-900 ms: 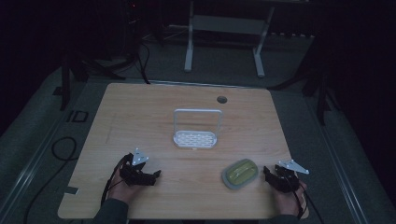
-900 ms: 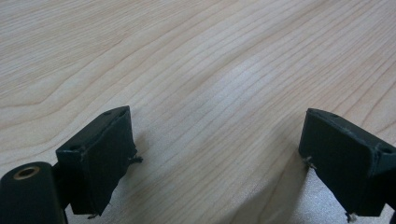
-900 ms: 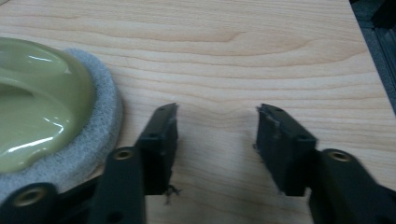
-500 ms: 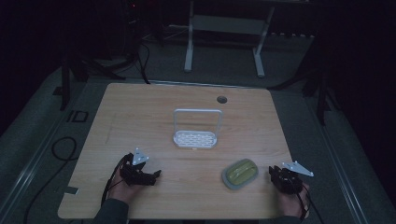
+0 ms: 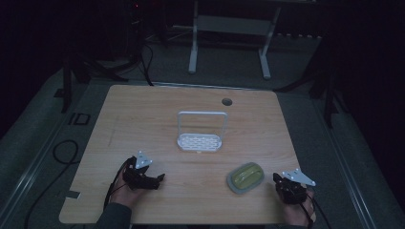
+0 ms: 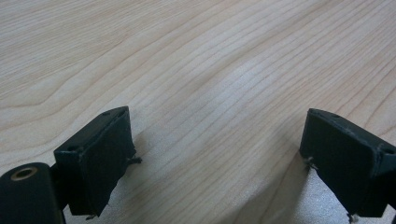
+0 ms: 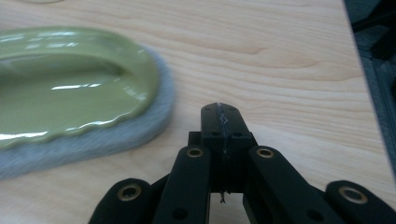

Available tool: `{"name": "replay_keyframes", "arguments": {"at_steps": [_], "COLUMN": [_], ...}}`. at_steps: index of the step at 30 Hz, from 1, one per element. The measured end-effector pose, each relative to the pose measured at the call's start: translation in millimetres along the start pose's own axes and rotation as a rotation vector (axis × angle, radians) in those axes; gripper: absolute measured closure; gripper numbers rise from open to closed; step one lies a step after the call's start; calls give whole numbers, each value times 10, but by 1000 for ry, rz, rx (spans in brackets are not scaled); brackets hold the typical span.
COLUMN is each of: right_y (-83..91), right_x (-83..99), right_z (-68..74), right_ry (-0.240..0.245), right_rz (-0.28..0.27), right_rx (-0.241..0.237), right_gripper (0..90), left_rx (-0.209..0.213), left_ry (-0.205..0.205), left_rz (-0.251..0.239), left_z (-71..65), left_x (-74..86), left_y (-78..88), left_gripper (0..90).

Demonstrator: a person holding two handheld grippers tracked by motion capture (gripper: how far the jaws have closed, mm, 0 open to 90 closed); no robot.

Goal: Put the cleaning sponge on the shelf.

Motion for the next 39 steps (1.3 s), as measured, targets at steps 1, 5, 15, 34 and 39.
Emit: {"name": "replay_keyframes", "arguments": {"at_steps": [1, 5, 15, 34, 39], "right_y": [1, 23, 14, -19, -55], "right_x": [6, 10, 22, 47, 40], "right_z": [22, 100, 232, 443, 496], "right_ry": [7, 19, 59, 119, 145], "right_rz": [4, 3, 14, 42, 54], "right_rx": [-7, -31, -83, -155, -168], "right_gripper": [898, 898, 898, 871, 876], "left_rx": [0, 0, 0, 0, 0], "left_ry": [0, 0, 0, 0, 0], "left_rz": [0, 0, 0, 0, 0], "left_z": [0, 0, 0, 0, 0], "left_x": [0, 0, 0, 0, 0], "left_y": [0, 0, 0, 0, 0], "left_gripper": [97, 97, 97, 97, 96]}}
Point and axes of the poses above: each handheld gripper's, and its own axes: y roughly backward along the jaws, x roughly out of its underside, z roughly to its left, the point moved 1 cm from there along -y, roughly forward along the jaws, and after that the axes turned 13 degrees about -x, right-handed, at the moved point
